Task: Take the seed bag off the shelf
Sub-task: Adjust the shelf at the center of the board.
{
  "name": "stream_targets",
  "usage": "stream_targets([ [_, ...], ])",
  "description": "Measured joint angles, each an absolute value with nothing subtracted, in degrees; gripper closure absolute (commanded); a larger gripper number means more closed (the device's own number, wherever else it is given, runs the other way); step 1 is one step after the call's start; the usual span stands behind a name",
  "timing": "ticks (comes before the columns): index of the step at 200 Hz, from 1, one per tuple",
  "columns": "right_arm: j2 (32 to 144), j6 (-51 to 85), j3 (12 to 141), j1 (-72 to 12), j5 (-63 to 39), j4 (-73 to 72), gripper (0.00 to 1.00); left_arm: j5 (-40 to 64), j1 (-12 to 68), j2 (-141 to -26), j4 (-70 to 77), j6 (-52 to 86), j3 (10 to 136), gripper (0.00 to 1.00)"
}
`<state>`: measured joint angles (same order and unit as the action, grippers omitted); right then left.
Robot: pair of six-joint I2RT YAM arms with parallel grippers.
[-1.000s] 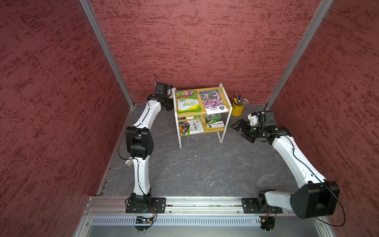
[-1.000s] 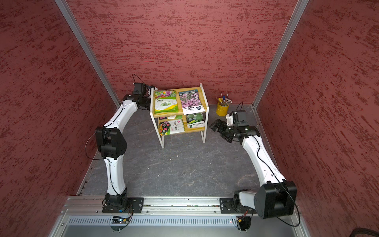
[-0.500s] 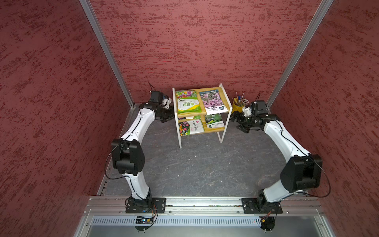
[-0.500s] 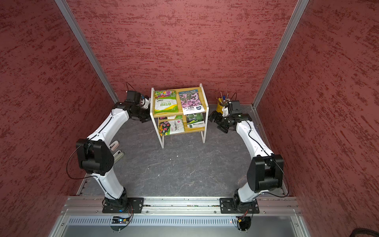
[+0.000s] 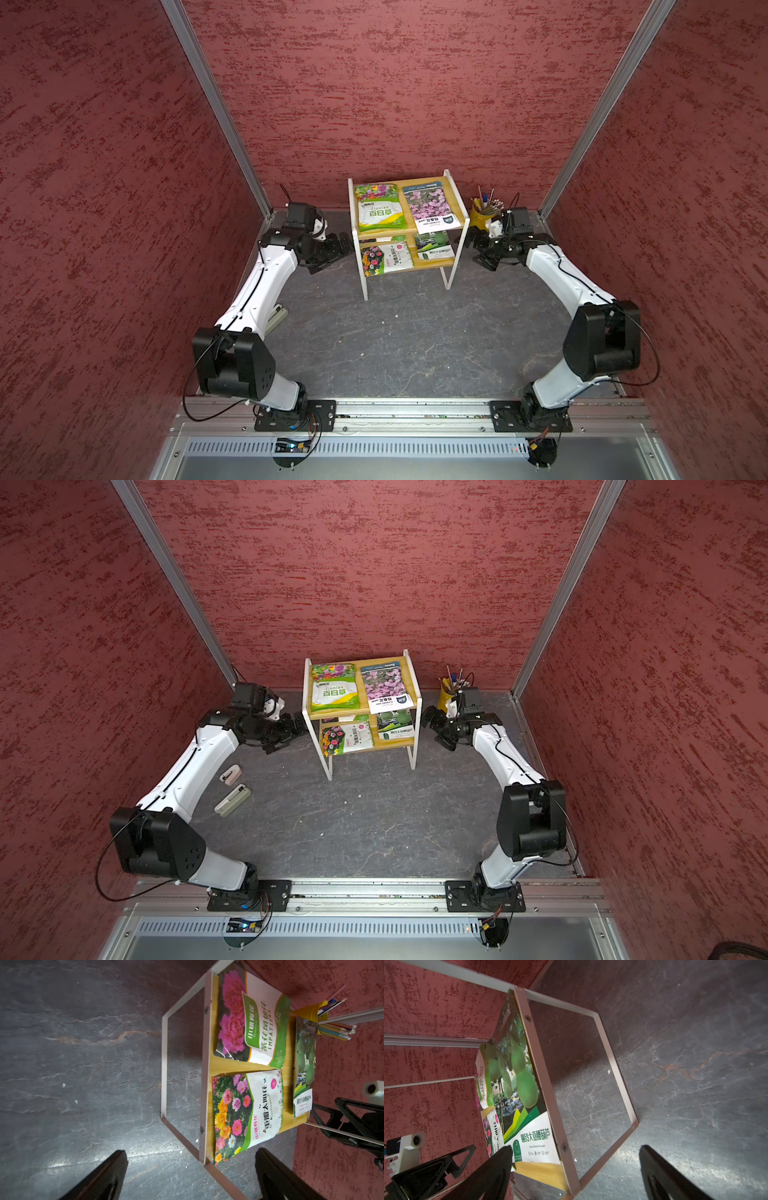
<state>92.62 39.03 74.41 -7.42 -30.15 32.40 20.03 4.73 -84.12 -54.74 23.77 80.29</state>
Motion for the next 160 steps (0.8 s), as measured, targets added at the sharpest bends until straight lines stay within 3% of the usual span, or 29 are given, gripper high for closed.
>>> stream_targets([
  [111, 86.8, 43.1, 68.2, -12.8, -24.8, 30.6, 0.02, 7.5, 4.7, -68.5, -72.2, 31.1, 86.1, 0.00],
  [160, 86.7, 41.1, 69.6, -12.1, -17.3, 38.3, 0.01, 0.2, 14.8, -67.3, -74.9, 31.0, 97.7, 0.00],
])
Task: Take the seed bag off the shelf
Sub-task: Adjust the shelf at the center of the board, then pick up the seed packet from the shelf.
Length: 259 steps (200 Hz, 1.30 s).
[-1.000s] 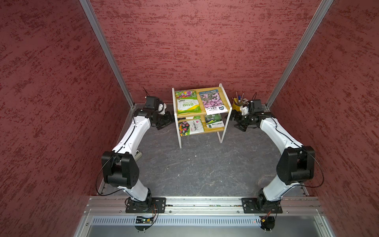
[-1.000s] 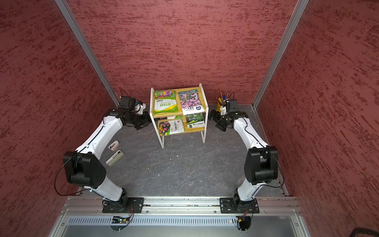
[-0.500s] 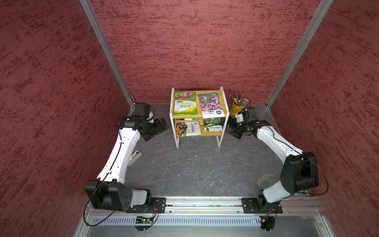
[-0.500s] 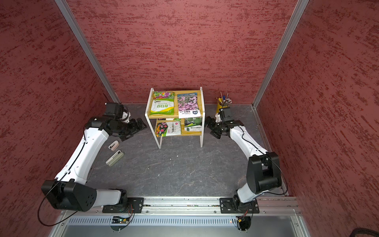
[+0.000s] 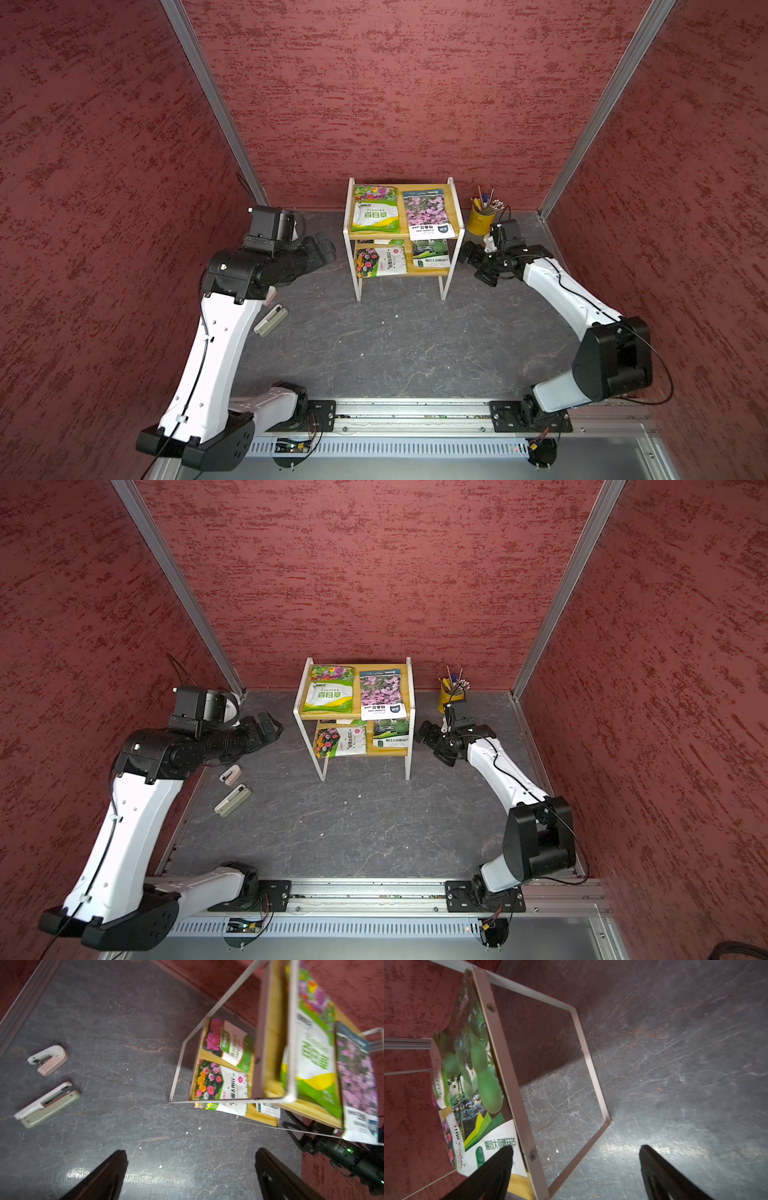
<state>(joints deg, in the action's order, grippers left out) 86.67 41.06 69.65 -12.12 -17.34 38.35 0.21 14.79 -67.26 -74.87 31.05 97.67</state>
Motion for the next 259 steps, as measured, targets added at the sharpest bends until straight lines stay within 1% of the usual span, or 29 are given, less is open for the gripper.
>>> stream_targets([
  [39, 86.3, 40.0, 69.5, -11.4, -15.5, 40.0, 0.02, -3.0, 16.0, -67.1, -76.5, 32.4, 103.3, 0.00],
  [59, 85.6, 40.0, 68.8, -11.4, -15.4, 40.1, 0.02, -2.4, 16.7, -68.5, -76.2, 34.9, 106.0, 0.00],
  [79, 84.4, 40.0, 67.2, -11.3, -15.4, 40.1, 0.02, 0.3, 18.2, -71.9, -74.7, 36.4, 110.3, 0.00],
  [96, 82.9, 39.6, 65.9, -11.1, -15.4, 40.4, 0.02, 3.2, 19.6, -77.9, -73.4, 36.6, 117.8, 0.00],
  [131, 80.1, 38.7, 65.0, -9.9, -15.9, 40.7, 0.02, 7.8, 23.7, -96.3, -72.4, 35.1, 142.4, 0.00],
  [149, 79.0, 38.3, 64.7, -9.4, -16.3, 40.9, 0.02, 9.8, 24.9, -103.2, -72.2, 35.0, 149.1, 0.00],
  [189, 77.4, 36.9, 64.3, -9.0, -16.7, 42.4, 0.01, 10.5, 27.1, -110.0, -73.2, 34.8, 149.4, 0.00],
  [259, 75.4, 36.4, 61.4, -8.6, -17.5, 43.1, 0.02, 9.8, 29.3, -109.1, -70.7, 34.5, 140.0, 0.00],
])
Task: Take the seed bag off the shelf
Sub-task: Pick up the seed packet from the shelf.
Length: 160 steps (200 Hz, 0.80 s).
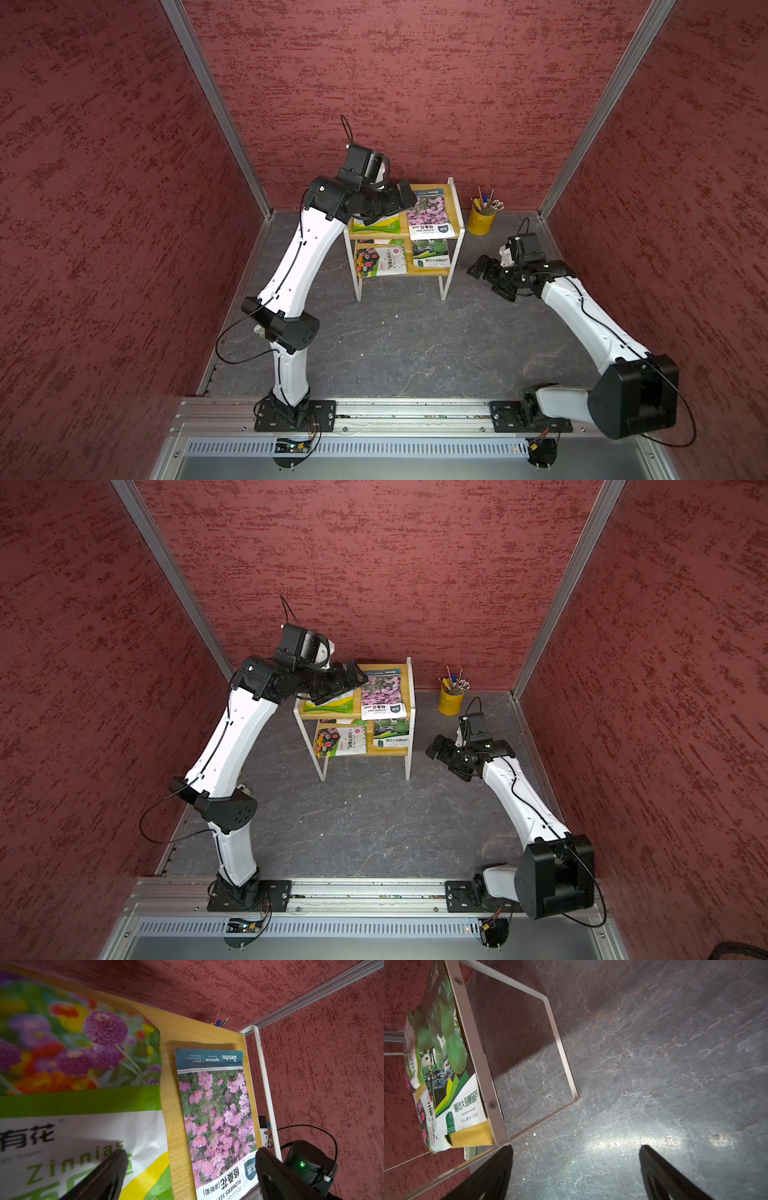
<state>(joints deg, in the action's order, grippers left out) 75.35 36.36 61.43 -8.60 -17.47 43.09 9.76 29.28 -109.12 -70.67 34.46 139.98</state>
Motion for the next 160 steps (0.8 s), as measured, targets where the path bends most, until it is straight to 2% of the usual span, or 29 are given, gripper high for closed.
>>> stream_targets([
  [97, 75.4, 36.9, 60.9, -8.1, -18.2, 42.0, 0.02, 7.7, 31.1, -99.6, -64.9, 36.3, 125.4, 0.00],
  [127, 75.7, 36.9, 60.9, -8.1, -18.4, 41.8, 0.02, 7.4, 31.3, -99.7, -65.7, 36.7, 126.3, 0.00],
  [160, 76.0, 36.9, 60.9, -8.1, -18.8, 41.8, 0.01, 7.4, 30.3, -103.4, -68.8, 36.0, 135.1, 0.00],
])
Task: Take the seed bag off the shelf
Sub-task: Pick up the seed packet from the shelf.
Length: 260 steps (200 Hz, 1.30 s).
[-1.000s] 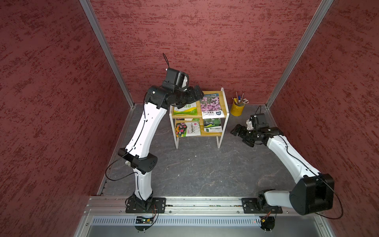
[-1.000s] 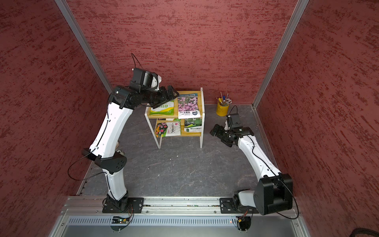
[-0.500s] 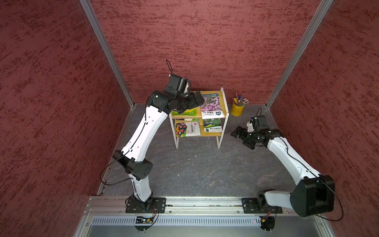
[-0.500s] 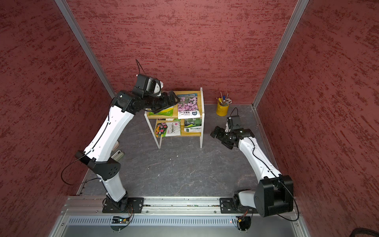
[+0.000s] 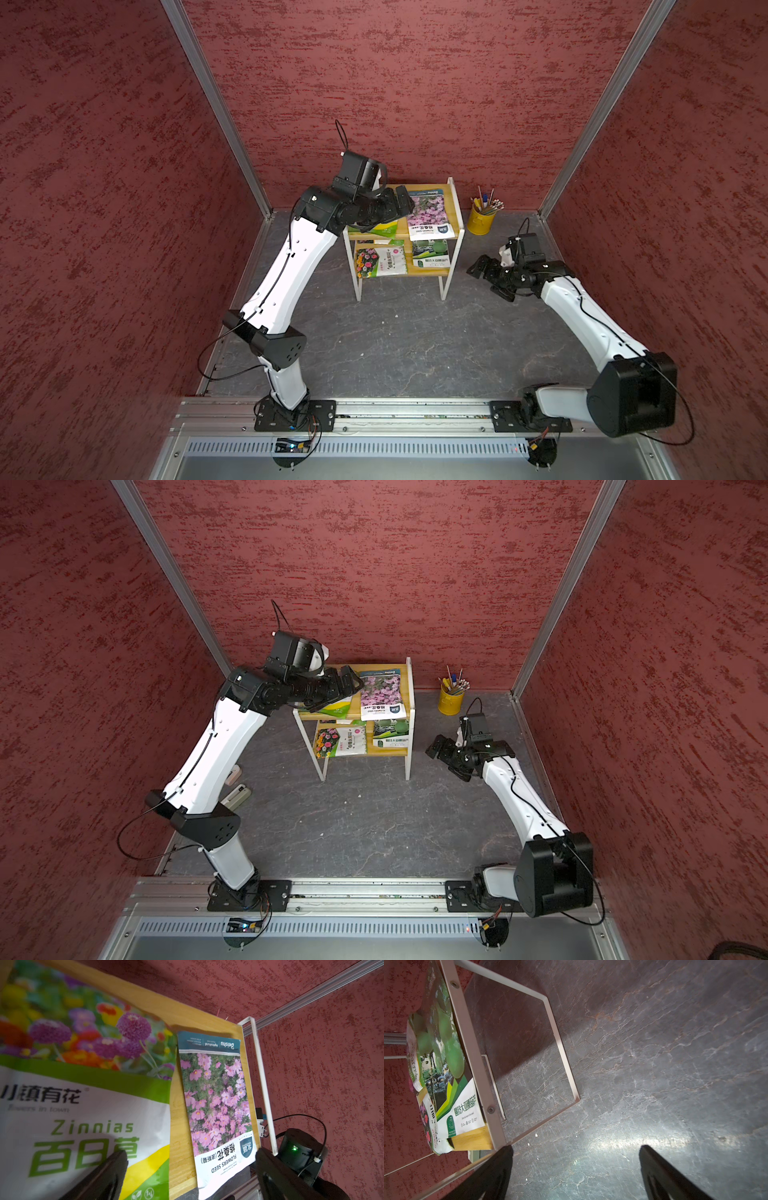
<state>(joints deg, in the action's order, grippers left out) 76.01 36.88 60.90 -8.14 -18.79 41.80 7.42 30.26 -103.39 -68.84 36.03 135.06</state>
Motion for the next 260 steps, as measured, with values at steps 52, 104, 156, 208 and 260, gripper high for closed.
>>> stream_targets([
  [52, 76.1, 37.1, 60.9, -8.1, -19.3, 41.8, 0.02, 9.0, 24.9, -108.5, -67.5, 34.9, 143.5, 0.00],
  [104, 77.7, 37.3, 61.2, -8.1, -19.9, 41.8, 0.01, 8.6, 25.2, -114.0, -61.0, 30.0, 143.7, 0.00],
  [156, 78.1, 37.6, 61.4, -8.1, -20.3, 41.8, 0.02, 5.2, 26.5, -113.9, -58.6, 27.6, 139.5, 0.00],
  [208, 79.2, 37.7, 61.4, -8.1, -20.4, 41.3, 0.02, 0.6, 28.1, -110.5, -58.7, 28.3, 135.2, 0.00],
  [260, 80.3, 37.7, 61.4, -8.1, -20.4, 40.6, 0.02, -2.9, 29.7, -108.6, -59.1, 31.1, 133.1, 0.00],
])
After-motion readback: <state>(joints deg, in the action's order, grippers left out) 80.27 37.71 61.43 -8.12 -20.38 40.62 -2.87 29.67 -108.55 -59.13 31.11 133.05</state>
